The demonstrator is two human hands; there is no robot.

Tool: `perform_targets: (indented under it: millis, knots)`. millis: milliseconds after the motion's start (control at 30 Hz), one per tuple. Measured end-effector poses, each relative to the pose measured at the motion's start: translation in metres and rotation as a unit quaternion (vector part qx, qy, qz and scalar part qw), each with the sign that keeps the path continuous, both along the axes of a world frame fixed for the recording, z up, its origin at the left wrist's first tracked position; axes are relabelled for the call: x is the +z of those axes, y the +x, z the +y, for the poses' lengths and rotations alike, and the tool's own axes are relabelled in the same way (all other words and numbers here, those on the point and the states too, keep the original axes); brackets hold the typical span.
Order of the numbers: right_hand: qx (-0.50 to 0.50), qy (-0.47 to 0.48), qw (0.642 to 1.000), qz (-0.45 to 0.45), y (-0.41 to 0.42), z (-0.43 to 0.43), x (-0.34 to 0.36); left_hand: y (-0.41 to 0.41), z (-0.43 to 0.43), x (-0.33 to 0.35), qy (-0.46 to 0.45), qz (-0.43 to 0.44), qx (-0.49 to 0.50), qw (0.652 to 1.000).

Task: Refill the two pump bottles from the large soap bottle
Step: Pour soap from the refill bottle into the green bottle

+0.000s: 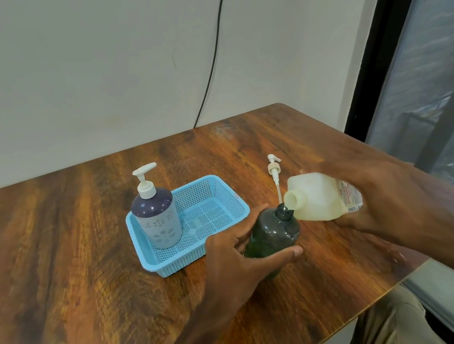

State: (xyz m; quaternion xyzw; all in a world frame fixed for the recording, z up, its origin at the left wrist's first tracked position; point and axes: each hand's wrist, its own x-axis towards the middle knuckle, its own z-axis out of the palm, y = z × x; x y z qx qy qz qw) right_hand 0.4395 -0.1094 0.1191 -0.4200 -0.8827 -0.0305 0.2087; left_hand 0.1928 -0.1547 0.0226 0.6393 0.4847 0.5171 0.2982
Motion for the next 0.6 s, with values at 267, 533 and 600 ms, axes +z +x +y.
perform_targets:
  millis: [267,533,600]
  knots:
    - [0.003,0.0,1.0,-0.005,-0.0002,0.0011,0.0005,0.0001,0.0006,-0.0001,-0.004,0.003,0.004,1.0]
    - [-0.005,-0.014,1.0,-0.007,0.0031,0.0059,-0.0037,0.0006,0.0003,-0.0004,-0.004,0.003,0.007,1.0]
    - [-0.011,-0.018,1.0,-0.005,0.0033,0.0066,-0.0038,0.0008,0.0004,-0.0007,-0.005,0.005,0.009,1.0]
